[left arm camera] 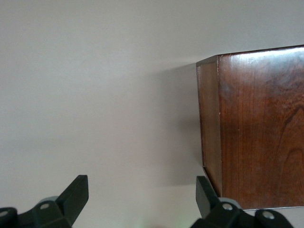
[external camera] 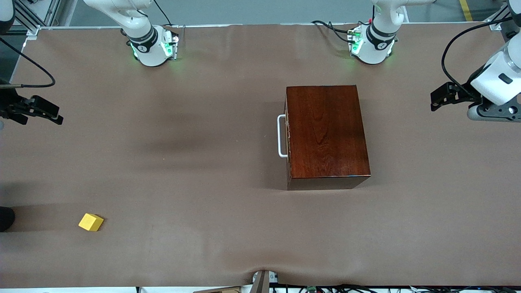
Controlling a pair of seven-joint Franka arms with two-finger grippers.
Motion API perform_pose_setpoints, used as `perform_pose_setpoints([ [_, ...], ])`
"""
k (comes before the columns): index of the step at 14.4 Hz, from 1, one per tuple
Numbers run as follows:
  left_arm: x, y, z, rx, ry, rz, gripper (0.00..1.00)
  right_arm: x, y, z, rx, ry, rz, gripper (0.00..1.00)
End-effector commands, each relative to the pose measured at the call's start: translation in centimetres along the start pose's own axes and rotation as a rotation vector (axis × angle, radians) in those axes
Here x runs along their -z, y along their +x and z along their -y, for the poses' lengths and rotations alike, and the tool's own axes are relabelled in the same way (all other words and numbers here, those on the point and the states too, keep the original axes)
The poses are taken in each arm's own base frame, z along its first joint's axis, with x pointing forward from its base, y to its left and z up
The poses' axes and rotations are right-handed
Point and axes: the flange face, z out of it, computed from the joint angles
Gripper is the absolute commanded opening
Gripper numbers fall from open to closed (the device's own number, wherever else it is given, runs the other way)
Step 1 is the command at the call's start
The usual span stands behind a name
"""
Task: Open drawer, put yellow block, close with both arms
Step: 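Move the left gripper toward the drawer handle of the wooden box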
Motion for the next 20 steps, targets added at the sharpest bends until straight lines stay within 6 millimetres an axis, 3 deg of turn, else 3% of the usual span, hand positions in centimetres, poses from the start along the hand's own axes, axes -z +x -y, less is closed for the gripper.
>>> perform_pose_setpoints([
  [1, 0.1, -0.1, 0.5, 0.002, 0.005, -0.004, 1.0, 0.3, -0.3, -0.1, -0.007, -0.004, 0.0, 1.0],
  [4, -0.4, 0.3, 0.9, 0.011, 0.003, 0.004, 1.0, 0.3, -0.3, -0.1, -0.007, -0.004, 0.0, 1.0],
  [7, -2.7, 1.7, 0.7, 0.018, -0.021, 0.045, 1.0, 0.3, -0.3, -0.1, -0.007, -0.004, 0.0, 1.0],
  [8, -2.7, 2.1, -0.2, 0.02, -0.052, 0.043, 1.0, 0.3, -0.3, -0.1, -0.007, -0.004, 0.0, 1.0],
  [10, -4.7, 3.8, -2.4, 0.101, -0.119, 0.082, 1.0, 0.3, -0.3, 0.0, -0.005, -0.004, 0.002, 1.0],
  [14, -6.6, 5.9, -15.1, 0.186, -0.11, 0.113, 1.0, 0.3, -0.3, 0.0, -0.003, -0.004, 0.002, 1.0],
  [17, -8.4, 6.4, -23.1, 0.26, -0.125, 0.076, 1.0, 0.3, -0.3, -0.1, -0.006, -0.004, 0.002, 1.0],
  [20, -11.8, 6.3, -31.9, 0.358, -0.146, 0.016, 1.0, 0.3, -0.3, 0.0, -0.005, -0.004, 0.002, 1.0],
])
